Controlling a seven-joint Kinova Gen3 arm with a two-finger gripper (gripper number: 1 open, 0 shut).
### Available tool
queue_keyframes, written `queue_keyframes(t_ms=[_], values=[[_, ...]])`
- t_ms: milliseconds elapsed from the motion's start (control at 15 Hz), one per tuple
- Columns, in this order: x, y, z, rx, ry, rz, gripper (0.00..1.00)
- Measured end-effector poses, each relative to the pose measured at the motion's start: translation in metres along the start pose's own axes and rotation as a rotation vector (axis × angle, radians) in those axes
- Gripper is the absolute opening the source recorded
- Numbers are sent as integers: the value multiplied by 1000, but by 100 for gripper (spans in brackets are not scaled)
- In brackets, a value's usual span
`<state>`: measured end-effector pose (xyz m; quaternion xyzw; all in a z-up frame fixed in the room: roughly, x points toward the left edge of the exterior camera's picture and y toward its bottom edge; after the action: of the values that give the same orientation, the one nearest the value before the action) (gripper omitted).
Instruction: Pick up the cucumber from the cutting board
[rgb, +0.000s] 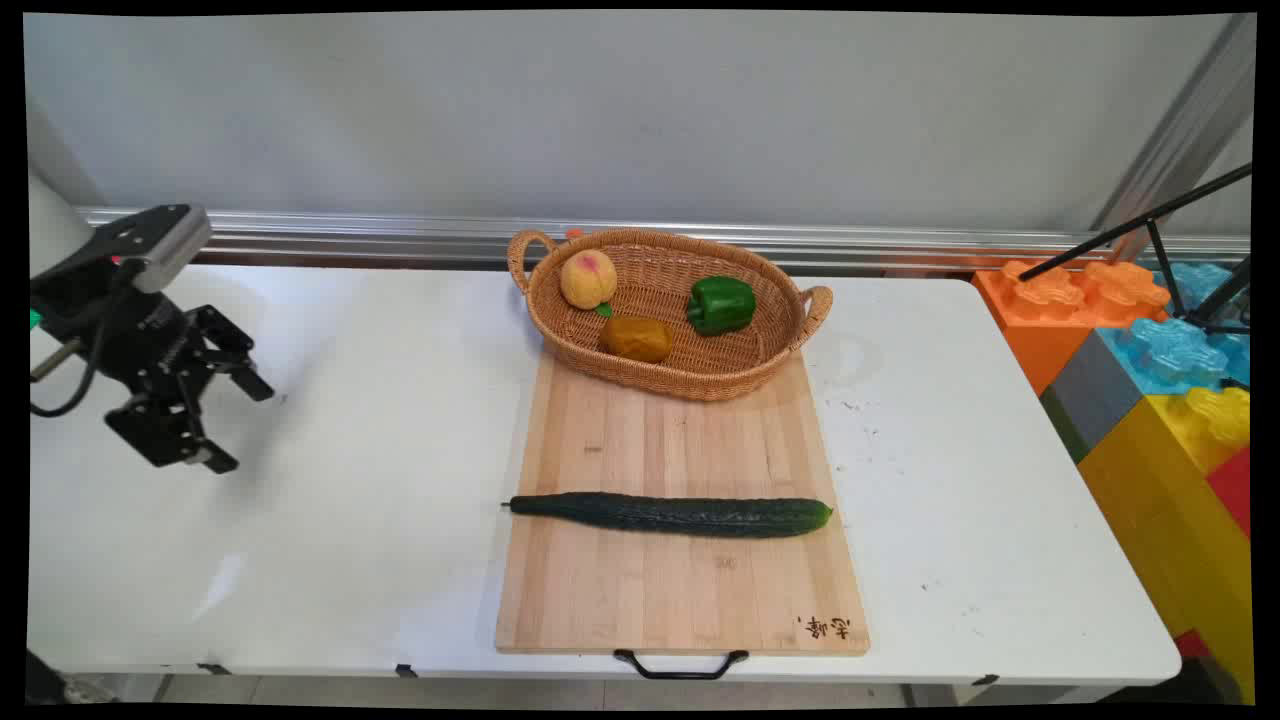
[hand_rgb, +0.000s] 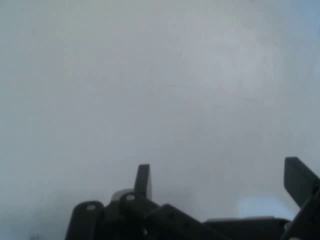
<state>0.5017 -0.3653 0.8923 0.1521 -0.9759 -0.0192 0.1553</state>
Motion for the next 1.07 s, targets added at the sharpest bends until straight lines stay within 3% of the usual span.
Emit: queue_keyframes(t_ms=[267,467,800,1067], values=[[20,5,13,0,46,-4,100],[48,8,25,2,78,-1,100],[136,15,61,-20,134,14,100],[189,20,86,-44,158,33,100]])
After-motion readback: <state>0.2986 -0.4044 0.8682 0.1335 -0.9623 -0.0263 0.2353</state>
